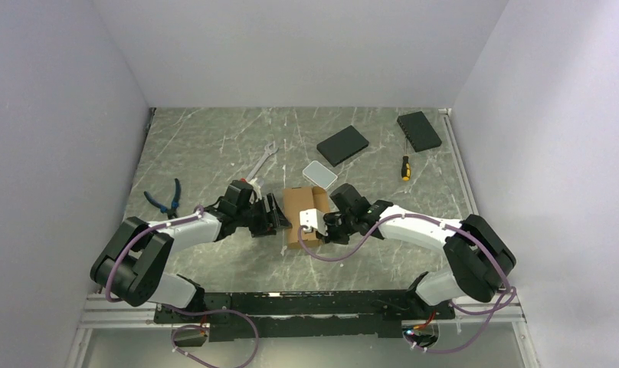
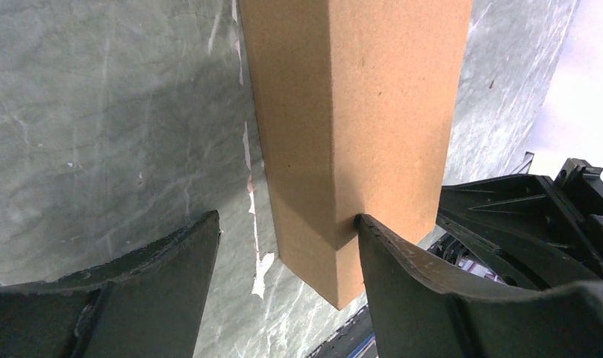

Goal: Fold the paper box

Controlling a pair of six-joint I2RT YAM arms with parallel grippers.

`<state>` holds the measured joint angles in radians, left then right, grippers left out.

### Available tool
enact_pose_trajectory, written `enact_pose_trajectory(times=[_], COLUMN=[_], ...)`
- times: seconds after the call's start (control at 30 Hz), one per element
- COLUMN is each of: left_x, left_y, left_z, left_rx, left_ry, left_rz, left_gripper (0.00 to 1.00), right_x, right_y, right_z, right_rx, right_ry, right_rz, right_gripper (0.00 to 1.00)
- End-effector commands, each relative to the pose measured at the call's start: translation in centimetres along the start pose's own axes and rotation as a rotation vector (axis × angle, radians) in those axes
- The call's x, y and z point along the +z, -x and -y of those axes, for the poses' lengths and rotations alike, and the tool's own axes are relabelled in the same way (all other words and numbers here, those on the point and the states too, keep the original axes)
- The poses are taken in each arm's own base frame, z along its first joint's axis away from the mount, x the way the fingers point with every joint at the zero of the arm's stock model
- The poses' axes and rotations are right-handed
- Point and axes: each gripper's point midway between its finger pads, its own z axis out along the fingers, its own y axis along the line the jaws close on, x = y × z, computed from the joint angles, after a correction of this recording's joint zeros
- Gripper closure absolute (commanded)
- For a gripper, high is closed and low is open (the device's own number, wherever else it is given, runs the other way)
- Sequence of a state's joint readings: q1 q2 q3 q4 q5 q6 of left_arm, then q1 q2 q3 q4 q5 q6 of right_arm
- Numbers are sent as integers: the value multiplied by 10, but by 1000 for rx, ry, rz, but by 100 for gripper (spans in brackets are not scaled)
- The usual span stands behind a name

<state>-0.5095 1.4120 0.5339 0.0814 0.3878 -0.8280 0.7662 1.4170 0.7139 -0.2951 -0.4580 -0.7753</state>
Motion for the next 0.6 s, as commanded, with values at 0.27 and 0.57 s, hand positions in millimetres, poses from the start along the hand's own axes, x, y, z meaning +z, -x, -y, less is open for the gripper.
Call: enact_pose_trajectory(times=[0.27, 0.57], left_x=[-1, 0], left_y=[2, 1], left_z=[6, 4], left_rx=[28, 27], left_ry=[-16, -9], left_rz=[-7, -10], left_gripper=[28, 28], right_x=[-3, -4], right_y=[15, 13], right_z=[4, 5], right_rx=[71, 81], right_ry=[5, 1], right_rz=[34, 16], right_gripper=[100, 100])
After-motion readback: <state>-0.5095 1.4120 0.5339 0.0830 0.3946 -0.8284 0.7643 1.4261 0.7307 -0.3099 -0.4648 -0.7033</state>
